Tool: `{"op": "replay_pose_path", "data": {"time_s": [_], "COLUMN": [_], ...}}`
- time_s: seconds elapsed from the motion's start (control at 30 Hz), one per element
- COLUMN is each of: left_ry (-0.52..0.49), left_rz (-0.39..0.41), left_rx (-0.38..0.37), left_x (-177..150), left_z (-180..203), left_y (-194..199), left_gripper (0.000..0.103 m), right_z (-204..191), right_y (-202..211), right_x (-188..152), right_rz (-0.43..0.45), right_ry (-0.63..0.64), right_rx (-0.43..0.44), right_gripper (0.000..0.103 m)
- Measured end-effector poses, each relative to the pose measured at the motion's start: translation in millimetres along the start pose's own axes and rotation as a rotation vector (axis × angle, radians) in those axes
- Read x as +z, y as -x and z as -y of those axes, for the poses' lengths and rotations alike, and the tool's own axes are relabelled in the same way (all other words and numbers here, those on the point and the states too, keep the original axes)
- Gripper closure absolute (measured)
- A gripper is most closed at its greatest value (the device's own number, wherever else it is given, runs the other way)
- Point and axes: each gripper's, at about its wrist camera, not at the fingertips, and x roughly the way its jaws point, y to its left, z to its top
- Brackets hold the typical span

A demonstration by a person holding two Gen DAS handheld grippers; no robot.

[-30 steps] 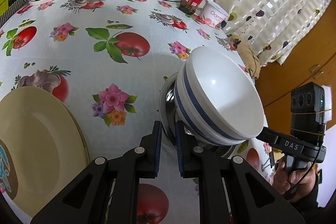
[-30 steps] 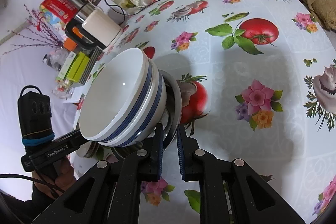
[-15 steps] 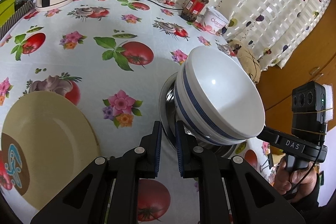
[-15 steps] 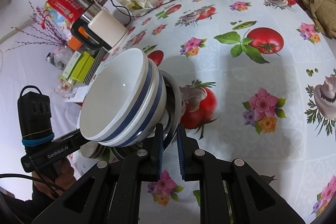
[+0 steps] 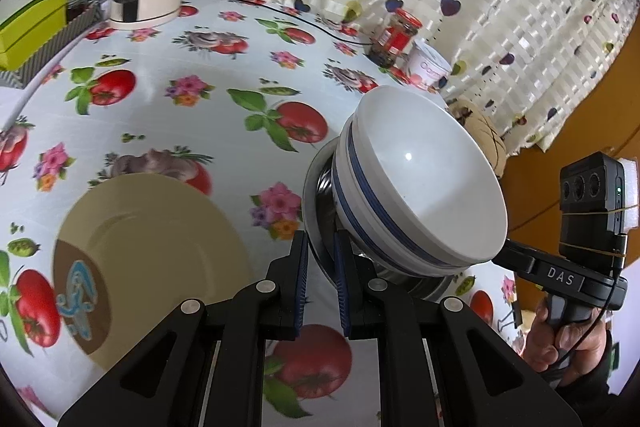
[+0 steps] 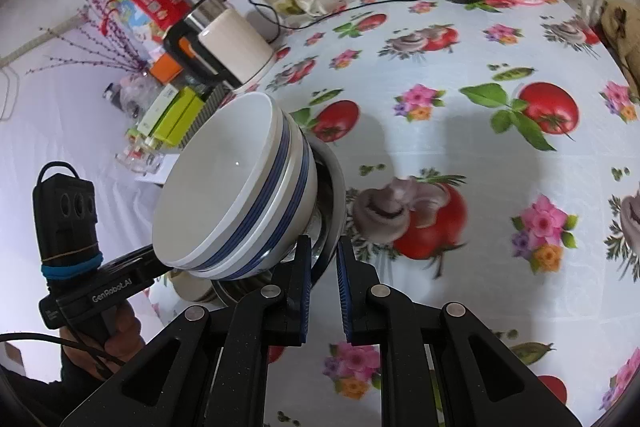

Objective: Organize plates and bowls
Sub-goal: 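Carry the nested bowls with both grippers over the beige plate stack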

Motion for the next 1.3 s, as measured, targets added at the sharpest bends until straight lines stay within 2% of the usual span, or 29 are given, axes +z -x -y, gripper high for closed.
{"op": "replay_pose_path", "data": {"time_s": [0.57, 1.3], "left_ry": [0.077, 0.178], "left_rz": [0.064, 0.092], "left_rx": [0.081, 0.155], "left_x": [-8, -26], "left_z": [-45, -97], "left_y": [42, 67], "left_gripper": [0.09, 0.09], "right_z": [-55, -106], "right_y": [-32, -82], "right_x": [8, 7], "right_rz": [-0.054, -0.147], "right_ry": [0.099, 0.181], "right_rx": [0.061, 0.115], "right_gripper": [0.091, 0.091]}}
